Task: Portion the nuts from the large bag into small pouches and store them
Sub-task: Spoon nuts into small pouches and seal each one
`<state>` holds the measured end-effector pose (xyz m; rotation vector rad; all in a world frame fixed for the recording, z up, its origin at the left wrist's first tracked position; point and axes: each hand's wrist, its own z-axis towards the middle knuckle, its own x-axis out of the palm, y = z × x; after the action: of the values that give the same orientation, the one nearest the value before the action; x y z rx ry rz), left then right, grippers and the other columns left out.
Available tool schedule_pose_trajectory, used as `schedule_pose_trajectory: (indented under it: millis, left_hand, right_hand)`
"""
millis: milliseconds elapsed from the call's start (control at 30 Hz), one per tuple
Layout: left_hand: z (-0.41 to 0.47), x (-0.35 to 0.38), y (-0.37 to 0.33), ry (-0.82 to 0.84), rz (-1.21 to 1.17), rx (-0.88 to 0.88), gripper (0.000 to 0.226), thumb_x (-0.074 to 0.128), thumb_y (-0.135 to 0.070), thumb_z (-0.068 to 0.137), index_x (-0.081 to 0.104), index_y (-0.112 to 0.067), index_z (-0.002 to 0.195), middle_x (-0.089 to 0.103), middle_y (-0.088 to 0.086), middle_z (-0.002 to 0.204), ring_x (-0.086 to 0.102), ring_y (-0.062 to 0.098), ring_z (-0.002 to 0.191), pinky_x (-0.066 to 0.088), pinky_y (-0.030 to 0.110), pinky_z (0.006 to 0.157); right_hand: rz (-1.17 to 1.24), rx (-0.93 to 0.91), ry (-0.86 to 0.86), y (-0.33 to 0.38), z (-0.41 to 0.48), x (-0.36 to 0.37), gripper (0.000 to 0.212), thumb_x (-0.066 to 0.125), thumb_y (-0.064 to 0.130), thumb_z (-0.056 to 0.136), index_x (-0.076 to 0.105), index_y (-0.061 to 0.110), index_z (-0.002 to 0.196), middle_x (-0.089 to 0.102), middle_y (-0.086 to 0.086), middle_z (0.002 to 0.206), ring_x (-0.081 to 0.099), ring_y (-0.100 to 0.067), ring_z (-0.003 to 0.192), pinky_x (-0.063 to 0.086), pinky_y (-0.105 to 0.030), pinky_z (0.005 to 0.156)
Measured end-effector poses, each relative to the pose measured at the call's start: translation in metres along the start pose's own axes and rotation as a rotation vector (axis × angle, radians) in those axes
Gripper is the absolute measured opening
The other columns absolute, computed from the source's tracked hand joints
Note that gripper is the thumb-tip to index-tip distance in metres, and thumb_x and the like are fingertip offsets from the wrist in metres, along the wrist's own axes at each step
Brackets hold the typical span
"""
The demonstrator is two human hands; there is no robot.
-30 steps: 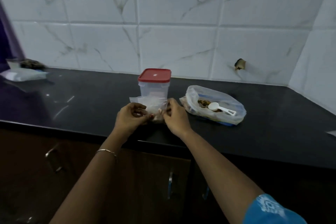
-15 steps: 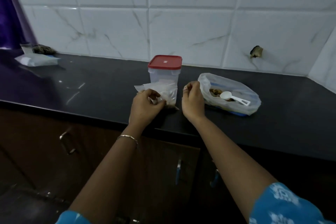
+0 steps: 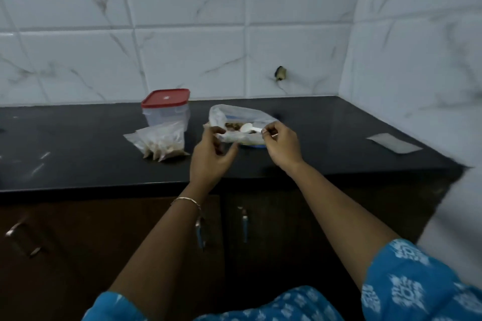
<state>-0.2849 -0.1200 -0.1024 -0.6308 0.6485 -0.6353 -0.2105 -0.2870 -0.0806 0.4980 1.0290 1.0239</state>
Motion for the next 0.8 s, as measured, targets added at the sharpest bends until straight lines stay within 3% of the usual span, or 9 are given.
schedule_pose_trajectory:
  millis: [133, 267, 367, 500, 700, 800]
  left_hand:
    - [0.002, 0.073, -0.043, 0.148, -0.233, -0.044, 0.03, 0.072, -0.027, 0.085, 0.053, -0.019, 0.107, 0.057, 0.0, 0.069, 0.053, 0.008, 0.061, 0.045, 0.025, 0.06]
    - [0.007, 0.141, -0.073, 0.393, -0.425, -0.258, 0.045, 0.071, -0.027, 0.087, 0.046, -0.012, 0.12, 0.058, 0.002, 0.082, 0.061, 0.017, 0.077, 0.055, 0.04, 0.075]
    - [0.011, 0.177, -0.085, 0.477, -0.437, -0.293, 0.047, 0.073, -0.029, 0.085, 0.045, -0.017, 0.12, 0.062, 0.002, 0.094, 0.064, 0.018, 0.093, 0.056, 0.037, 0.081]
    - [0.022, 0.204, -0.091, 0.532, -0.401, -0.318, 0.054, 0.074, -0.03, 0.084, 0.043, -0.013, 0.125, 0.062, 0.003, 0.104, 0.064, 0.015, 0.09, 0.054, 0.03, 0.075]
    - [0.028, 0.214, -0.089, 0.478, -0.377, -0.316, 0.052, 0.072, -0.023, 0.086, 0.038, -0.016, 0.124, 0.064, 0.001, 0.095, 0.066, 0.02, 0.085, 0.054, 0.031, 0.064]
    - [0.03, 0.216, -0.084, 0.461, -0.432, -0.348, 0.047, 0.07, -0.018, 0.088, 0.04, -0.014, 0.124, 0.064, 0.005, 0.089, 0.067, 0.021, 0.077, 0.054, 0.03, 0.061]
  right_hand:
    - [-0.092, 0.081, -0.062, -0.044, 0.002, -0.071, 0.01, 0.056, 0.024, 0.096, 0.062, 0.017, 0.097, 0.065, -0.001, 0.096, 0.061, -0.017, 0.089, 0.051, -0.033, 0.078]
    - [-0.308, 0.119, -0.11, -0.096, 0.0, -0.136, 0.018, 0.053, 0.022, 0.097, 0.067, 0.018, 0.107, 0.063, -0.002, 0.111, 0.056, -0.019, 0.106, 0.046, -0.031, 0.087]
    - [-0.487, 0.18, -0.126, -0.129, 0.0, -0.17, 0.026, 0.052, 0.023, 0.097, 0.066, 0.014, 0.117, 0.057, -0.006, 0.124, 0.048, -0.024, 0.119, 0.042, -0.034, 0.096]
    - [-0.571, 0.247, -0.151, -0.155, 0.004, -0.196, 0.032, 0.053, 0.025, 0.096, 0.061, 0.014, 0.125, 0.055, -0.006, 0.133, 0.048, -0.025, 0.124, 0.04, -0.038, 0.102]
    - [-0.678, 0.281, -0.178, -0.165, 0.02, -0.205, 0.042, 0.051, 0.03, 0.094, 0.053, 0.021, 0.135, 0.056, -0.004, 0.136, 0.043, -0.027, 0.129, 0.034, -0.042, 0.105]
    - [-0.707, 0.312, -0.219, -0.167, 0.024, -0.203, 0.042, 0.046, 0.042, 0.096, 0.058, 0.02, 0.129, 0.062, -0.004, 0.127, 0.05, -0.027, 0.123, 0.034, -0.042, 0.102]
